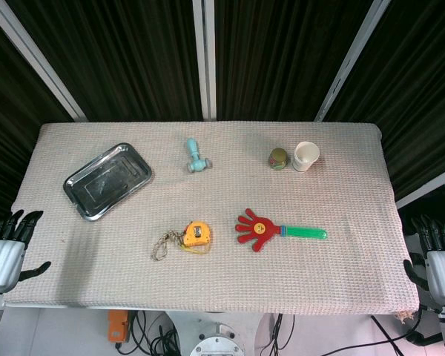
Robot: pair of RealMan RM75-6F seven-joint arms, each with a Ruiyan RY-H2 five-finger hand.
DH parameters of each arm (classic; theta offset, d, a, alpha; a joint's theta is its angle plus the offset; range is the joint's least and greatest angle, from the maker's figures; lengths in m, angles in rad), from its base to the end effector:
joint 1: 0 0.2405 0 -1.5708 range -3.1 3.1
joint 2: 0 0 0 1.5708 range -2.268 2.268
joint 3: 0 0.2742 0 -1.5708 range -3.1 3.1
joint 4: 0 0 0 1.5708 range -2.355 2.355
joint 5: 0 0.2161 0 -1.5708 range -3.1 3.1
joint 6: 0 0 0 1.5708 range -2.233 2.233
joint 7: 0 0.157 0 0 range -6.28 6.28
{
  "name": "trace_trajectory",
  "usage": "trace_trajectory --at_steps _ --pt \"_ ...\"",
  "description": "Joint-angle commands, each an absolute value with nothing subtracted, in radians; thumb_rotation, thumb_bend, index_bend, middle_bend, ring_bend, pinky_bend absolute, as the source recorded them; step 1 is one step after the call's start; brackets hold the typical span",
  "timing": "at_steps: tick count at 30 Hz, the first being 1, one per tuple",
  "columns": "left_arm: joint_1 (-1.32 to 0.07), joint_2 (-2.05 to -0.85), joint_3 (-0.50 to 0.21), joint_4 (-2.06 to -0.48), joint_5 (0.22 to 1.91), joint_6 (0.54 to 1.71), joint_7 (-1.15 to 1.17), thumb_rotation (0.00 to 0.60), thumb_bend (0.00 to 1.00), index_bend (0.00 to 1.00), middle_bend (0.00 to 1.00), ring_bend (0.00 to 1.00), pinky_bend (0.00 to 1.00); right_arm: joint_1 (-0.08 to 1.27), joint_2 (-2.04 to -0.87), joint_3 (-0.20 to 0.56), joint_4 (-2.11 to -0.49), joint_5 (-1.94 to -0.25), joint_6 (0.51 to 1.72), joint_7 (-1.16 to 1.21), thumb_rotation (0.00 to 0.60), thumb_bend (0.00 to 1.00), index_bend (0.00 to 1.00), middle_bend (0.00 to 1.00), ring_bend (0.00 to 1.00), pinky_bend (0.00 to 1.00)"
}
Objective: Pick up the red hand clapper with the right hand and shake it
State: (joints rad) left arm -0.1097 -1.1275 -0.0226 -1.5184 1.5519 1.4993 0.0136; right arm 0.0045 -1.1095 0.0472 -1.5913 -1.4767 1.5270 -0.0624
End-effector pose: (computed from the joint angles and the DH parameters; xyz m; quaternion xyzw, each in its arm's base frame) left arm -0.3370 0.1998 0.1628 -0.6321 -0.3424 -0.3724 0.5870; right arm -0.3499 -0.1681 0.1740 0.5803 -0.3769 0.3446 0.6344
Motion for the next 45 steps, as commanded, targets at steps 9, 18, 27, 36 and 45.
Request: trace_trajectory --at_steps 9,18,27,36,45 --pt "-0.103 -1.117 -0.021 -1.532 1.556 1.511 0.019 0.600 0.05 0.06 0.10 0.00 0.03 0.000 -1.109 0.045 -1.589 -1.482 1.528 -0.052 0.600 0.27 0.00 0.00 0.00 0.00" --pt "-0.098 -1.114 -0.017 -1.525 1.548 1.504 0.012 0.600 0.05 0.06 0.10 0.00 0.03 0.042 -1.104 0.044 -1.613 -1.499 1.466 -0.100 0.600 0.27 0.00 0.00 0.00 0.00" --pt "-0.108 -1.122 -0.014 -1.521 1.553 1.486 0.013 0.600 0.05 0.06 0.10 0.00 0.03 0.125 -1.099 0.060 -1.735 -1.501 1.367 -0.292 0.600 0.23 0.00 0.00 0.00 0.00" --pt "-0.112 -1.129 -0.019 -1.514 1.560 1.492 0.002 0.600 0.05 0.06 0.10 0.00 0.03 0.260 -1.176 0.139 -1.797 -1.326 1.200 -0.471 0.600 0.22 0.00 0.00 0.00 0.00" --pt "-0.111 -1.136 -0.019 -1.514 1.556 1.492 -0.011 0.600 0.05 0.06 0.10 0.00 0.03 0.379 -1.301 0.177 -1.806 -1.115 1.109 -0.631 0.600 0.21 0.00 0.00 0.00 0.00"
